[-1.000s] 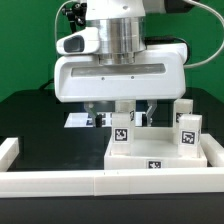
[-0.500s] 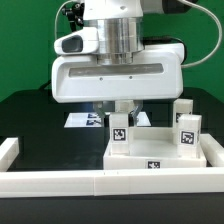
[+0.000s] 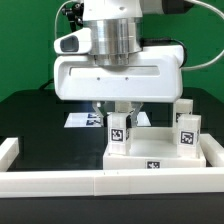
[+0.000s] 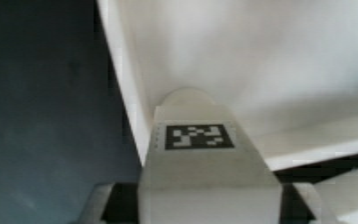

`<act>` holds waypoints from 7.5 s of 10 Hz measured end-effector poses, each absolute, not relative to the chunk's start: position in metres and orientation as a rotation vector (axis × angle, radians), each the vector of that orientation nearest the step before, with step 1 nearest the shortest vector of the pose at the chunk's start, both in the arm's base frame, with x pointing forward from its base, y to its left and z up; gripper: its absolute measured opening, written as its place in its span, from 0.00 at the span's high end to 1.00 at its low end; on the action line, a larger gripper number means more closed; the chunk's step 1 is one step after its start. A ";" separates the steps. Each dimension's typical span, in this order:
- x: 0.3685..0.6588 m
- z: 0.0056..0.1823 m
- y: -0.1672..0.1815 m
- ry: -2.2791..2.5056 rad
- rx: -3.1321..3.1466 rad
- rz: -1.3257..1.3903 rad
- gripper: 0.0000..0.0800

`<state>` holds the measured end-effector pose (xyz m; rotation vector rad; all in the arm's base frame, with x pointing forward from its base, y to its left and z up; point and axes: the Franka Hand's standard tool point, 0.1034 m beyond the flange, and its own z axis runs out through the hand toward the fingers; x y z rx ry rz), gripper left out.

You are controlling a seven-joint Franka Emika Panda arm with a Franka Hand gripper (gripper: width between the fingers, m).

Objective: Assemble square table

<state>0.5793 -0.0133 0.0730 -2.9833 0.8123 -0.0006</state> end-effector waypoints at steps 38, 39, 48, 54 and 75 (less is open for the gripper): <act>0.581 0.071 -0.013 0.507 -3.063 0.014 0.64; 0.581 0.071 -0.013 0.744 -3.013 0.014 0.64; 0.583 0.071 -0.006 1.960 -2.399 0.084 0.64; 0.584 0.072 -0.004 1.675 -2.601 0.064 0.21; 0.585 0.072 -0.007 0.070 -3.108 0.020 0.64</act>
Offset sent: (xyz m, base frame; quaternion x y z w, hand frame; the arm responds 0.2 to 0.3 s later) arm -0.0019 -0.0041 -0.0015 -0.0266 -0.0142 0.2929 0.9557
